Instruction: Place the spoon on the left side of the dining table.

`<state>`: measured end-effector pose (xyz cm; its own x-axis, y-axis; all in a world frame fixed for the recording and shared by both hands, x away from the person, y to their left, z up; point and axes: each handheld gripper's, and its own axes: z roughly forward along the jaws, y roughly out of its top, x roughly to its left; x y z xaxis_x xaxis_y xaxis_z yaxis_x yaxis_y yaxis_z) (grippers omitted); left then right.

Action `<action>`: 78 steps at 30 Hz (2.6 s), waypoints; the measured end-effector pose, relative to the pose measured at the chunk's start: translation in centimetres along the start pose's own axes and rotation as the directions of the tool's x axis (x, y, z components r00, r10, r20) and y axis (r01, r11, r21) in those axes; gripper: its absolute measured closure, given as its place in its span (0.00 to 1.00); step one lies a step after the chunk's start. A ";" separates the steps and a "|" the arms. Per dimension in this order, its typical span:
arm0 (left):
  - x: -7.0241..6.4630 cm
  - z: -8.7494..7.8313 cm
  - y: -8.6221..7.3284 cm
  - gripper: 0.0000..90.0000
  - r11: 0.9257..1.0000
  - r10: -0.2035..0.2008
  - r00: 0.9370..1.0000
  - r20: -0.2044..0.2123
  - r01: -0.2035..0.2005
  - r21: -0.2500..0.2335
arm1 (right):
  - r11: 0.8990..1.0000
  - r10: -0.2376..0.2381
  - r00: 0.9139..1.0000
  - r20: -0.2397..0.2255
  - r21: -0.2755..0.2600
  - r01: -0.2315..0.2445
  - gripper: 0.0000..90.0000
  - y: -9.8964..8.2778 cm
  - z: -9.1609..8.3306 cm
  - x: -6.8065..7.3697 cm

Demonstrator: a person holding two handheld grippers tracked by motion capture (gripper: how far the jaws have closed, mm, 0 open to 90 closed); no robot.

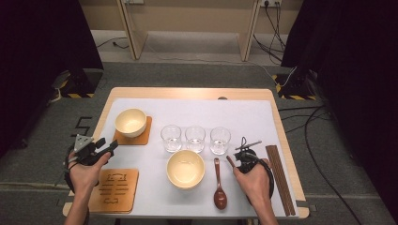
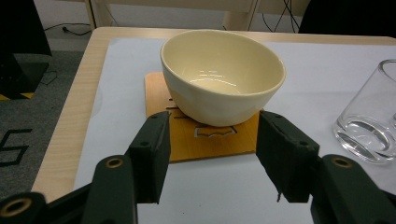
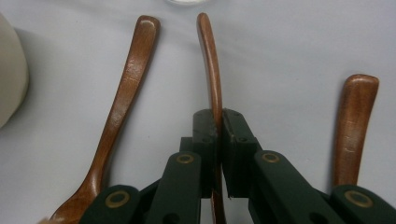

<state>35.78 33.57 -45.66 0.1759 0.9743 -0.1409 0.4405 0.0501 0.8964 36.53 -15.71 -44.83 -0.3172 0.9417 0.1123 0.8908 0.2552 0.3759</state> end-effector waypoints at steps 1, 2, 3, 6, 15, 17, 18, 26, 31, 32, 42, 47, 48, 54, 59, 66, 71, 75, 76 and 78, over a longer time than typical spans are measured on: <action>0.0 0.0 0.0 0.49 1.000 0.003 1.000 0.001 -0.003 -0.001 | 1.000 -0.002 1.000 -0.003 -0.008 0.002 0.95 -0.1 -0.1 -0.1; -0.1 0.0 0.0 0.49 1.000 0.004 1.000 0.001 -0.004 -0.003 | 1.000 -0.011 1.000 -0.004 -0.017 0.011 0.95 -0.1 -0.2 -0.2; -0.1 -0.1 0.0 0.49 1.000 0.005 1.000 0.002 -0.005 -0.006 | 1.000 -0.003 1.000 -0.006 -0.024 0.003 0.95 -0.2 -0.4 -0.2; -0.1 -0.1 0.1 0.49 1.000 0.005 1.000 0.007 -0.005 -0.010 | 0.999 0.000 1.000 -0.015 -0.053 0.000 0.95 -0.4 -0.7 -0.3; -0.1 -0.5 0.3 0.49 1.000 0.005 1.000 0.002 -0.005 -0.028 | 0.985 -0.015 0.999 -0.039 -0.171 0.009 0.95 -0.9 -2.1 -0.6; -0.2 -0.5 0.3 0.49 1.000 0.005 1.000 0.003 -0.005 -0.029 | 0.982 -0.012 0.999 -0.043 -0.190 0.003 0.95 -1.0 -2.4 -0.6; -0.2 -0.5 0.3 0.49 1.000 0.005 1.000 0.003 -0.005 -0.029 | 0.980 -0.016 0.999 -0.045 -0.199 0.007 0.95 -1.0 -2.5 -0.6; -0.2 -0.6 0.3 0.48 0.999 0.007 1.000 0.004 -0.007 -0.033 | 0.969 -0.018 0.998 -0.060 -0.248 0.002 0.95 -1.2 -3.2 -0.7; -0.3 -0.7 0.4 0.48 0.999 0.007 1.000 0.003 -0.007 -0.036 | 0.957 -0.023 0.997 -0.076 -0.291 0.000 0.95 -1.3 -3.5 -0.7; -0.3 -0.7 0.4 0.48 0.999 0.007 1.000 0.003 -0.007 -0.035 | 0.953 -0.022 0.997 -0.076 -0.303 -0.002 0.95 -1.3 -3.6 -0.7; -0.2 -0.8 0.3 0.48 0.999 0.008 1.000 0.001 -0.008 -0.037 | 0.925 -0.034 0.996 -0.080 -0.380 0.001 0.95 -1.1 -4.5 -0.6; -0.3 -0.8 0.3 0.48 0.999 0.005 1.000 0.005 -0.005 -0.034 | 0.904 -0.040 0.995 -0.086 -0.427 -0.001 0.95 -1.1 -4.9 -0.6; -0.3 -0.8 0.3 0.48 0.999 0.006 1.000 0.005 -0.006 -0.034 | 0.901 -0.040 0.995 -0.088 -0.434 -0.002 0.95 -1.1 -5.0 -0.5; -0.3 -0.8 0.3 0.48 0.999 0.006 1.000 0.004 -0.006 -0.036 | 0.880 -0.053 0.994 -0.096 -0.475 0.001 0.95 -1.0 -5.2 -0.4; -0.3 -0.9 0.4 0.48 0.999 0.005 1.000 0.004 -0.005 -0.040 | 0.857 -0.072 0.992 -0.101 -0.515 0.010 0.95 -0.9 -5.3 -0.4; -0.2 -1.0 0.5 0.48 0.999 0.006 1.000 0.002 -0.006 -0.045 | 0.821 -0.104 0.988 -0.117 -0.570 0.019 0.95 -0.6 -5.2 -0.3; -0.3 -1.1 0.6 0.48 0.999 0.007 1.000 0.003 -0.007 -0.048 | 0.803 -0.120 0.986 -0.119 -0.595 0.026 0.95 -0.5 -5.1 0.0; -0.3 -1.2 0.7 0.48 0.999 0.011 1.000 0.003 -0.011 -0.051 | 0.777 -0.139 0.984 -0.113 -0.629 0.037 0.95 -0.4 -5.2 0.1; -0.3 -1.3 0.7 0.48 0.999 0.012 1.000 0.002 -0.011 -0.052 | 0.770 -0.141 0.984 -0.112 -0.637 0.038 0.95 -0.4 -5.3 0.1; -0.3 -1.3 0.7 0.48 0.998 0.011 1.000 0.003 -0.011 -0.055 | 0.757 -0.146 0.983 -0.110 -0.652 0.040 0.95 -0.3 -5.3 0.1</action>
<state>34.91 33.55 -44.45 0.1831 0.9742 -0.1321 0.3899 0.0514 0.9194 34.50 -16.89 -40.05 -0.4782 0.8641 0.1568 0.4499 0.0877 0.8888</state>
